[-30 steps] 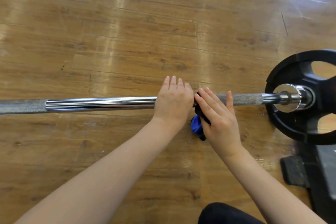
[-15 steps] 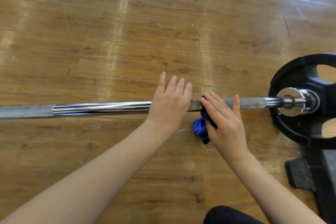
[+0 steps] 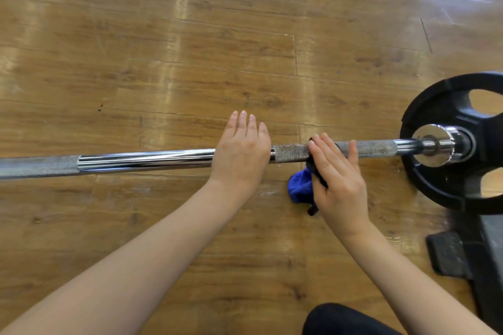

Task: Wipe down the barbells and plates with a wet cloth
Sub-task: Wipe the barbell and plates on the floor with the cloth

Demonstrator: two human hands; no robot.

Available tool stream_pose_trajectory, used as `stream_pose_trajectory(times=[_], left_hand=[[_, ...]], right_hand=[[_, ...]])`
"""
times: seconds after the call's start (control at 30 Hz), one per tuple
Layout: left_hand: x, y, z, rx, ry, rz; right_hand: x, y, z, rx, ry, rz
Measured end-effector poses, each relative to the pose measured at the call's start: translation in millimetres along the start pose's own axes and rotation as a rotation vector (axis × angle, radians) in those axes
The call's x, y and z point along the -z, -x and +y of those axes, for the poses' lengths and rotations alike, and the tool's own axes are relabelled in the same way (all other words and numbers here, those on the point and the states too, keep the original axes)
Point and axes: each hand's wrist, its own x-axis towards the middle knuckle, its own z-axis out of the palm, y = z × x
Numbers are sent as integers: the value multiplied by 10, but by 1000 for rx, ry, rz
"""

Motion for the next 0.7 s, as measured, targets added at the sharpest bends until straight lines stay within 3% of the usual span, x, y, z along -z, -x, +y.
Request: stream_pose_trajectory(times=[0.13, 0.23, 0.37, 0.47, 0.6, 0.7], left_hand=[[0, 11, -2, -20, -9, -20], [21, 5, -11, -40, -20, -28], [60, 32, -1, -53, -36, -99], [59, 18, 2, -8, -34, -129], [57, 9, 11, -8, -10, -119], [100, 20, 12, -36, -22, -161]], right_hand=[[-106, -84, -261, 47, -44, -27], [-39, -53, -103, 100, -11, -62], [101, 30, 146, -39, 14, 1], [11, -24, -38, -57, -13, 41], [-102, -119, -338, 58, -78, -49], [3, -73, -117, 27, -40, -76]])
